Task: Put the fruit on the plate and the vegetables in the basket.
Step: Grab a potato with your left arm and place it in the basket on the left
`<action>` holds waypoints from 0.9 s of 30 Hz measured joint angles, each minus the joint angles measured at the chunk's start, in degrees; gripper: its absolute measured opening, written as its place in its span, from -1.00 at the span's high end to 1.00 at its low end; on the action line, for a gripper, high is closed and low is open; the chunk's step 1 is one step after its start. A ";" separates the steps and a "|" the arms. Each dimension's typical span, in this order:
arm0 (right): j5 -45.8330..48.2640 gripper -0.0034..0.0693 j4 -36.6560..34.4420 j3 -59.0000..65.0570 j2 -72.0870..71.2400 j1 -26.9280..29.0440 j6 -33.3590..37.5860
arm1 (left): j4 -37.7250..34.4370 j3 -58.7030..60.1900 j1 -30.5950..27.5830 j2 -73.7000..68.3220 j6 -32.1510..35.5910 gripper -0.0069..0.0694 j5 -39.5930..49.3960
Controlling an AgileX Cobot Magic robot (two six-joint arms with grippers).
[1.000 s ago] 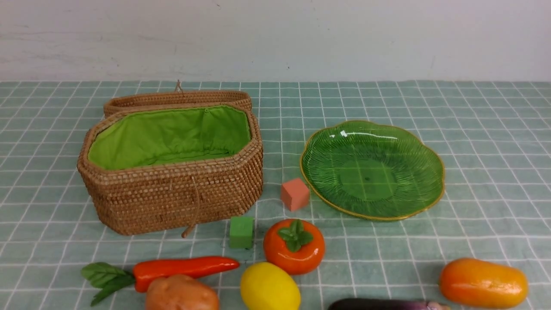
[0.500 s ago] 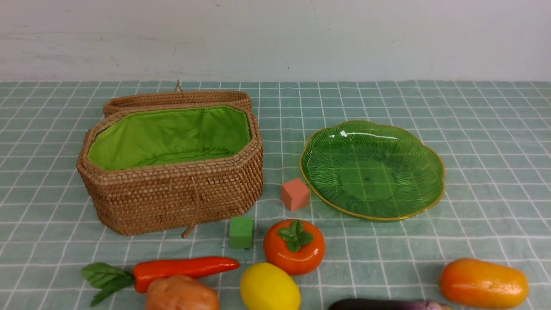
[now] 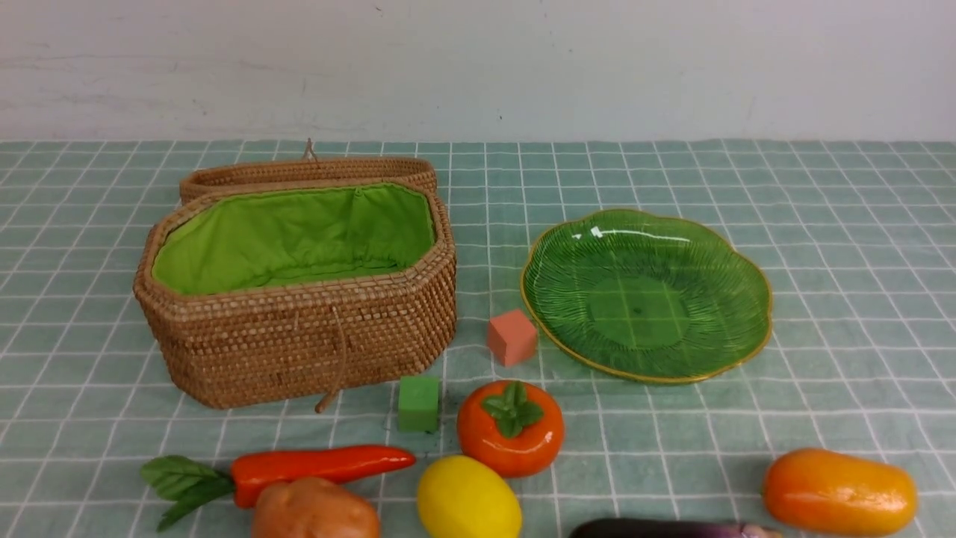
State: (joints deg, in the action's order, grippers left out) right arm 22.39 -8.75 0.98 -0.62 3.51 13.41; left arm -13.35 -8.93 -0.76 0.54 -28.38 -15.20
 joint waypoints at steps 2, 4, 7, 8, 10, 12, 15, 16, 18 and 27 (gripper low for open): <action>0.00 0.24 0.00 0.00 0.00 0.00 0.00 | 2.06 -9.97 0.00 -0.60 1.09 0.19 8.18; 0.00 0.24 0.00 0.00 0.00 0.00 0.00 | 4.12 -18.04 0.00 -3.00 2.50 0.19 16.62; 0.00 0.24 0.00 0.00 0.00 0.00 0.00 | 7.29 -29.49 0.00 -9.99 4.14 0.19 33.83; 0.00 0.24 0.00 0.00 0.00 0.00 0.00 | 8.02 -31.66 0.00 -12.69 4.27 0.19 39.97; 0.00 0.24 0.00 0.00 0.00 0.00 0.00 | 9.69 -34.83 0.00 -17.07 4.39 0.19 49.11; 0.00 0.24 0.00 0.00 0.00 0.00 0.00 | 11.27 -35.77 0.00 -21.23 4.39 0.19 56.62; 0.00 0.24 0.00 0.00 0.00 0.00 0.00 | 14.75 -35.79 0.00 -29.50 4.43 0.19 64.96; 0.00 0.24 0.00 0.00 0.00 0.00 0.00 | 15.07 -35.79 0.00 -30.44 4.43 0.19 65.30; 0.00 0.24 0.00 0.00 0.00 0.00 0.00 | 15.64 -35.79 0.00 -35.60 4.13 0.19 66.89; 0.00 0.24 0.00 0.00 0.00 0.00 0.00 | 2.91 -35.86 0.00 -52.16 24.08 0.19 73.46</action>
State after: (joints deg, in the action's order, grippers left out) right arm 22.39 -8.75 0.98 -0.62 3.51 13.41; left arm -10.44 -44.79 -0.76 -51.62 -4.29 58.27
